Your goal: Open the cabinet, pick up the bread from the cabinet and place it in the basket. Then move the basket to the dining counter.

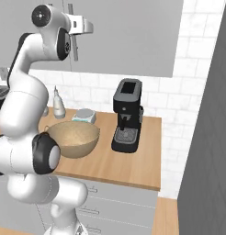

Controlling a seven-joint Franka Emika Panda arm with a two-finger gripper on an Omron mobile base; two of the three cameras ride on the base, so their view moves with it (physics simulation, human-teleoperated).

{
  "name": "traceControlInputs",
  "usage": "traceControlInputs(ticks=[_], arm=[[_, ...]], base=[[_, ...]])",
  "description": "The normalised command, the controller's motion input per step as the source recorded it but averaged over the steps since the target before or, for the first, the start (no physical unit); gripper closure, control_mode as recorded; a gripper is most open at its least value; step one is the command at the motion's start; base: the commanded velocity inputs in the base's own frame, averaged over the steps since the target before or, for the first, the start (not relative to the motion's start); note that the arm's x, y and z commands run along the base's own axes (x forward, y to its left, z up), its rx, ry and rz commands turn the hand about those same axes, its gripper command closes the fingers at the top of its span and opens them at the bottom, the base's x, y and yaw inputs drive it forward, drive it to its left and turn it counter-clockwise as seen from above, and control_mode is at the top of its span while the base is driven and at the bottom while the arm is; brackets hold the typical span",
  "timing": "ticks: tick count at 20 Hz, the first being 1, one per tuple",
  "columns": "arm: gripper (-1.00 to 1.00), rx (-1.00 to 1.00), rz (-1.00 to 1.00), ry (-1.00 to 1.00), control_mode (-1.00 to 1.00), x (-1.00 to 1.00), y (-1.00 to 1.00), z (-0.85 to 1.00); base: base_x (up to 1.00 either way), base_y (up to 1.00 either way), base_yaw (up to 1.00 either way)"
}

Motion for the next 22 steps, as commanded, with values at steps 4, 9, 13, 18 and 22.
traceControlInputs(ticks=[4,9,13,18,22], arm=[[1.0,0.01,0.0,-0.01,-1.0,-0.82,-0.41,-0.05],[1.0,0.08,0.09,0.13,-1.0,-1.0,-0.89,0.04],[1.0,0.02,0.1,0.3,-1.0,-1.0,-0.9,0.17],[1.0,0.09,0.13,0.18,-1.0,-1.0,-1.0,-0.03],[1.0,0.2,0.06,-0.14,-1.0,-1.0,-1.0,-0.55]], base=[[0.0,0.0,0.0],[0.0,0.0,0.0],[0.0,0.0,0.0],[0.0,0.0,0.0],[0.0,0.0,0.0]])
